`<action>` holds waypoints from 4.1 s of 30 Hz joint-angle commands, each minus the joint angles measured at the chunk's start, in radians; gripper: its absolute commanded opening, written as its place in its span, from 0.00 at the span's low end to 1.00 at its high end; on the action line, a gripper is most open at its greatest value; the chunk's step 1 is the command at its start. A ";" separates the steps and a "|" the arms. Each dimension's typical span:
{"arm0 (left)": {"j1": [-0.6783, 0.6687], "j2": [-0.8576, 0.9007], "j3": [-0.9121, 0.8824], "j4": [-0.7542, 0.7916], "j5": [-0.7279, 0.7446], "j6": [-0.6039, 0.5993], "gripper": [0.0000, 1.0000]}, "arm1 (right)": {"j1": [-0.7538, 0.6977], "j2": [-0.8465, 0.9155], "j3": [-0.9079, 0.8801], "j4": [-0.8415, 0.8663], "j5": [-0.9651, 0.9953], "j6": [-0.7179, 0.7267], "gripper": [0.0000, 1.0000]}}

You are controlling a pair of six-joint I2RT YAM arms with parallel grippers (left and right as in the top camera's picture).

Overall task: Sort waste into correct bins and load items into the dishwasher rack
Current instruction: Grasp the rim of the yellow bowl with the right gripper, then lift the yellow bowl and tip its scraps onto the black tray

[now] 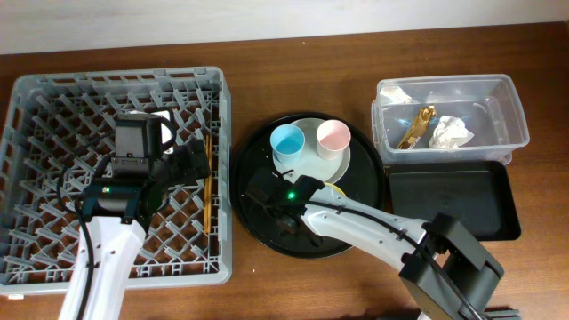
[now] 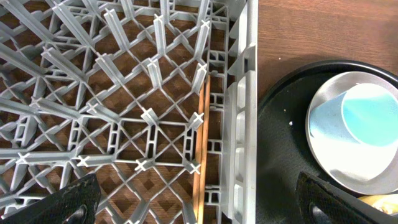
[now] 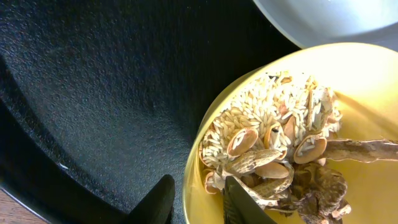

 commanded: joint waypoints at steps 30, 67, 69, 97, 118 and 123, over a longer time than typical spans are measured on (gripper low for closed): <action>0.002 -0.011 0.016 0.003 -0.007 -0.010 0.99 | 0.005 0.003 -0.018 0.021 0.023 0.008 0.21; 0.002 -0.011 0.016 0.003 -0.007 -0.010 0.99 | -0.165 -0.328 0.109 -0.303 0.030 0.008 0.04; 0.002 -0.011 0.016 0.003 -0.007 -0.010 0.99 | -0.288 -0.377 0.109 -0.319 -0.032 -0.048 0.04; 0.002 -0.011 0.016 0.003 -0.007 -0.009 0.99 | -1.559 -0.245 -0.232 0.014 -1.384 -0.729 0.04; 0.002 -0.011 0.016 0.003 -0.007 -0.010 0.99 | -1.795 -0.227 -0.319 0.050 -1.725 -0.673 0.04; 0.002 -0.011 0.016 0.003 -0.007 -0.010 0.99 | -1.795 -0.227 -0.323 0.035 -1.725 -0.707 0.04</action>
